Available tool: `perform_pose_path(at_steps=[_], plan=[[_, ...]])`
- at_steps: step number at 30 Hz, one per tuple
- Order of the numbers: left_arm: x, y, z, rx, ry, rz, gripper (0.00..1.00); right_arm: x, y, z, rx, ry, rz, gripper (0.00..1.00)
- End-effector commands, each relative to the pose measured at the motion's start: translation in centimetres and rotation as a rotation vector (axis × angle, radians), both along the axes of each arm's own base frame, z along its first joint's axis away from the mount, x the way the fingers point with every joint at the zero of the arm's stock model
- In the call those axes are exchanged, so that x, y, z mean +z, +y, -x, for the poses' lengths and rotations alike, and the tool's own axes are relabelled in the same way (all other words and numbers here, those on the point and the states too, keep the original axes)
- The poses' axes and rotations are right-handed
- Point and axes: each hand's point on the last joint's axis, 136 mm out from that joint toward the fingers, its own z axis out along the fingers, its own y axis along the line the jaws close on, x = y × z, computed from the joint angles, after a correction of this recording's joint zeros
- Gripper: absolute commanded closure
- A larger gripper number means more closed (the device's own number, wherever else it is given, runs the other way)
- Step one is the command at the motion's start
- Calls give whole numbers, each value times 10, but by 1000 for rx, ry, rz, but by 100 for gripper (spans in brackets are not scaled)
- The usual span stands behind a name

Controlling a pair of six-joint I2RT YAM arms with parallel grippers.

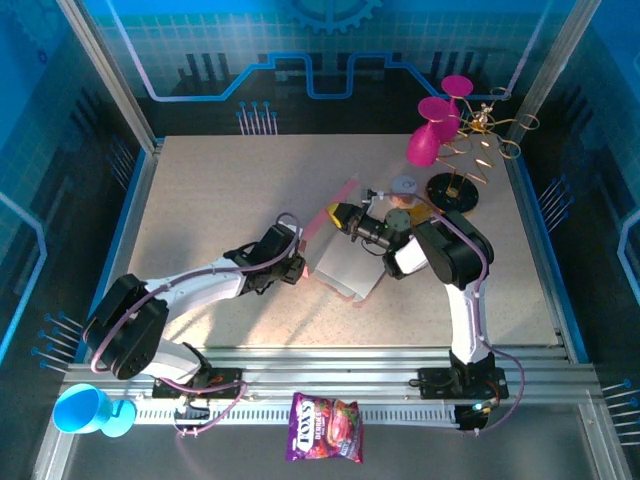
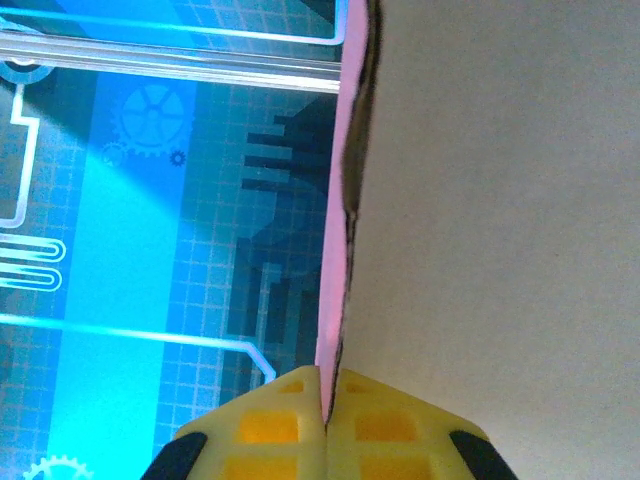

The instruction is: Fold the paper box

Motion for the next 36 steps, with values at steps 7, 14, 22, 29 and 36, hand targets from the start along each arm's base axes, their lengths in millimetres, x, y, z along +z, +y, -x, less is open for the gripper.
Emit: perform_pose_path(at_steps=[7, 14, 22, 29, 36], plan=[[17, -17, 0, 24, -84, 73, 59, -34, 1, 21, 95, 67, 73, 100], [38, -12, -2, 118, -99, 141, 51, -28, -4, 18, 60, 73, 63, 100], [73, 0, 47, 497, 163, 563, 45, 1, 1, -12, -143, 131, -58, 100], [74, -14, 63, 560, 240, 692, 40, 17, 16, -20, -295, 240, -52, 100], [35, 20, 54, 696, 274, 647, 40, 49, 27, -27, -287, 295, 95, 100]])
